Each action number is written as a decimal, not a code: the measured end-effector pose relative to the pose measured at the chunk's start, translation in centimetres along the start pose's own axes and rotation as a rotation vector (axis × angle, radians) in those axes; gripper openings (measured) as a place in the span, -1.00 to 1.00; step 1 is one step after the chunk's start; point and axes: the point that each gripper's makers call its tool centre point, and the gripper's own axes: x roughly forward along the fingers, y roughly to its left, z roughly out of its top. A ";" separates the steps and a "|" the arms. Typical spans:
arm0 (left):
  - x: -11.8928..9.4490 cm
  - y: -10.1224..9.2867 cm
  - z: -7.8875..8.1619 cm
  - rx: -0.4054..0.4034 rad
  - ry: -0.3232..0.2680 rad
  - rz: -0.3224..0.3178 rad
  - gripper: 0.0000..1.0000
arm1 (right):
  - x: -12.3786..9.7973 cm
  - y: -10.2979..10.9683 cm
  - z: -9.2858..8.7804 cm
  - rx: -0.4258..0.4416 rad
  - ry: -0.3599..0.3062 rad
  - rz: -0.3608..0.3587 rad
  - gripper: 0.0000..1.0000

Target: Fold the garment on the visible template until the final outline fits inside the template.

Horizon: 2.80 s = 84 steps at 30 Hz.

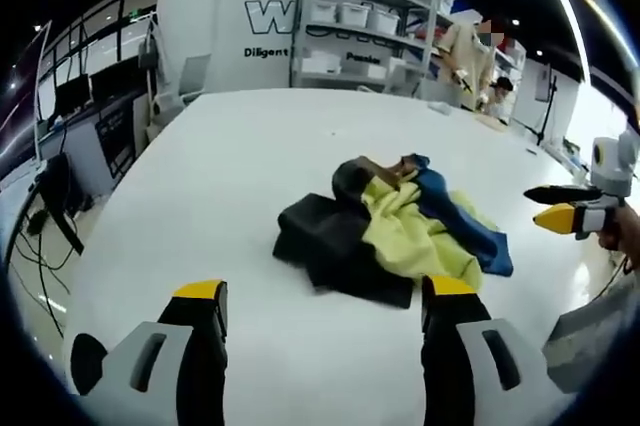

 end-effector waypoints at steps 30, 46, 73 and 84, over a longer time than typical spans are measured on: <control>7.1 -0.9 -2.8 -0.098 0.048 -0.084 -0.37 | 5.2 -1.7 -6.4 -0.062 0.190 -0.074 -0.54; 6.8 -0.9 -1.4 -0.039 -0.024 -0.079 -1.00 | 4.4 -3.1 -4.6 -0.220 0.158 -0.137 -1.00; 4.7 2.3 5.6 0.063 -0.074 -0.039 -1.00 | 1.8 -7.9 2.5 -0.239 0.086 -0.259 -1.00; 4.5 3.8 10.9 0.190 -0.041 -0.046 -1.00 | 1.8 -11.7 7.4 -0.267 0.072 -0.285 -1.00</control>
